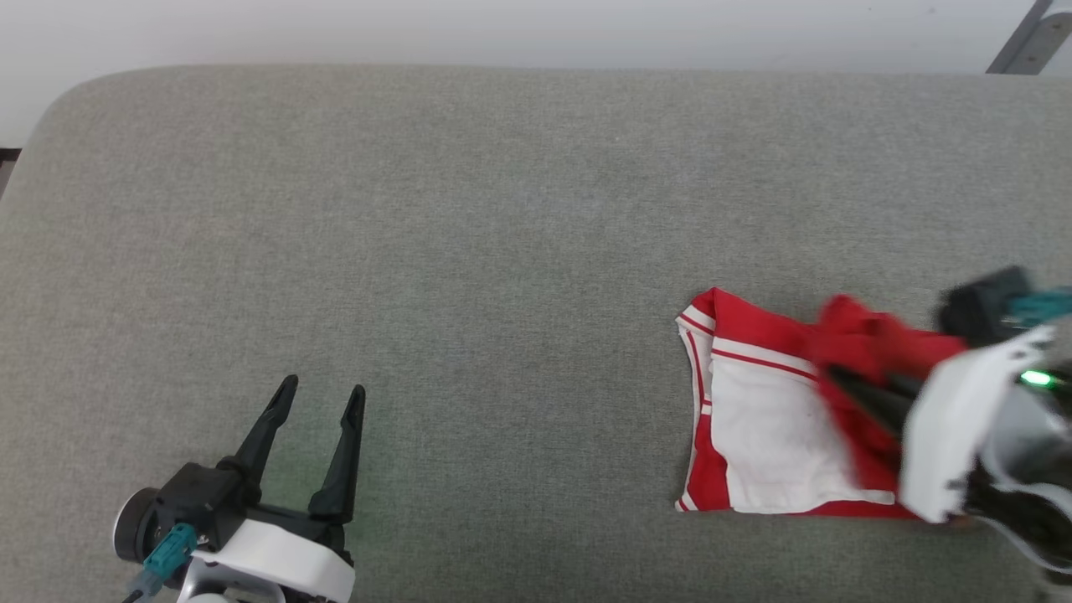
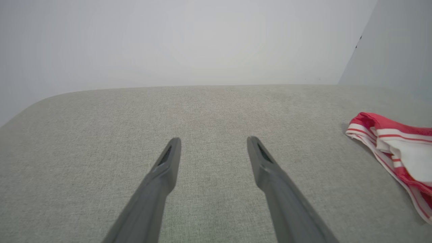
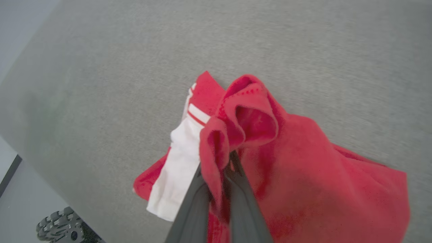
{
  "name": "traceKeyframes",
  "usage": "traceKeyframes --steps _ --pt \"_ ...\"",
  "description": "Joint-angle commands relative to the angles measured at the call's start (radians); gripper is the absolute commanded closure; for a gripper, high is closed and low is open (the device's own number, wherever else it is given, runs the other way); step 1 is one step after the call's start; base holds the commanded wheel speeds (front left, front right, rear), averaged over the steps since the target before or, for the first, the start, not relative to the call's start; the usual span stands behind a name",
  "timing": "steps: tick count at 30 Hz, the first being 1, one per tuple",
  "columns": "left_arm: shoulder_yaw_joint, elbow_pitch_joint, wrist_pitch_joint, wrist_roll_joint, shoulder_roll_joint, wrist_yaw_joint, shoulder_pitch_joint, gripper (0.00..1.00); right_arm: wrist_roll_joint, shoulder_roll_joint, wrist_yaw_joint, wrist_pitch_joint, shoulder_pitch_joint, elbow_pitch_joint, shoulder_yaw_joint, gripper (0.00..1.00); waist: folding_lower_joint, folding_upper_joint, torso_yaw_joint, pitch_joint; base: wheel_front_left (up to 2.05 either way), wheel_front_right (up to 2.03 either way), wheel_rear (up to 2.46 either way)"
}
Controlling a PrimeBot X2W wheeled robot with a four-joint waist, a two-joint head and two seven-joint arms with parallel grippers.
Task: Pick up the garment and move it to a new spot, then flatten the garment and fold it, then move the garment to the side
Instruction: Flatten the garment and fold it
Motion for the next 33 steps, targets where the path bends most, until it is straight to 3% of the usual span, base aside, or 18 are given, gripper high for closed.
traceKeyframes --steps 1,7,15,17,18,19,29,33 --pt "-0.003 0.003 -0.001 -0.003 -0.002 0.001 -0.016 0.00 -0.010 0.023 0.000 0.010 -0.032 -0.006 0.040 1.00 0.0000 0.0000 0.007 0.006 0.00 0.00 0.00" --pt "-0.016 0.012 -0.001 -0.036 -0.008 0.001 -0.038 0.00 -0.050 0.056 0.000 0.002 -0.107 0.076 0.173 1.00 0.0000 0.0000 0.029 0.026 0.00 0.00 0.00" --pt "-0.014 0.020 -0.001 -0.056 -0.004 0.001 -0.045 0.00 -0.060 0.080 0.000 -0.089 -0.157 0.270 0.241 1.00 0.0000 0.0000 0.043 0.040 0.00 0.00 0.00" --pt "-0.004 0.022 -0.001 -0.061 -0.006 0.001 -0.041 0.00 -0.047 0.081 0.000 -0.109 -0.164 0.287 0.257 0.62 0.0000 0.0000 0.038 0.038 0.00 0.00 0.00" --pt "0.001 0.022 -0.001 -0.071 -0.009 0.001 -0.038 0.00 -0.028 0.084 0.000 -0.123 -0.167 0.283 0.266 0.04 0.0000 0.0000 0.035 0.036 0.00 0.00 0.00" --pt "0.006 0.025 -0.001 -0.078 -0.010 0.001 -0.033 0.00 -0.005 0.089 0.000 -0.136 -0.167 0.285 0.259 0.00 0.0000 0.0000 0.031 0.033 0.00 0.00 0.00" --pt "0.016 0.037 -0.001 -0.107 0.000 0.001 -0.013 0.00 0.077 0.004 -0.001 -0.215 -0.156 0.240 0.220 0.00 0.0000 0.0000 -0.018 -0.006 0.00 0.00 0.00" --pt "0.004 0.056 -0.001 -0.126 0.003 0.001 -0.009 0.00 0.052 -0.042 0.000 -0.334 -0.152 0.266 0.187 0.00 0.0000 0.0000 -0.034 -0.022 0.00 0.00 0.00"
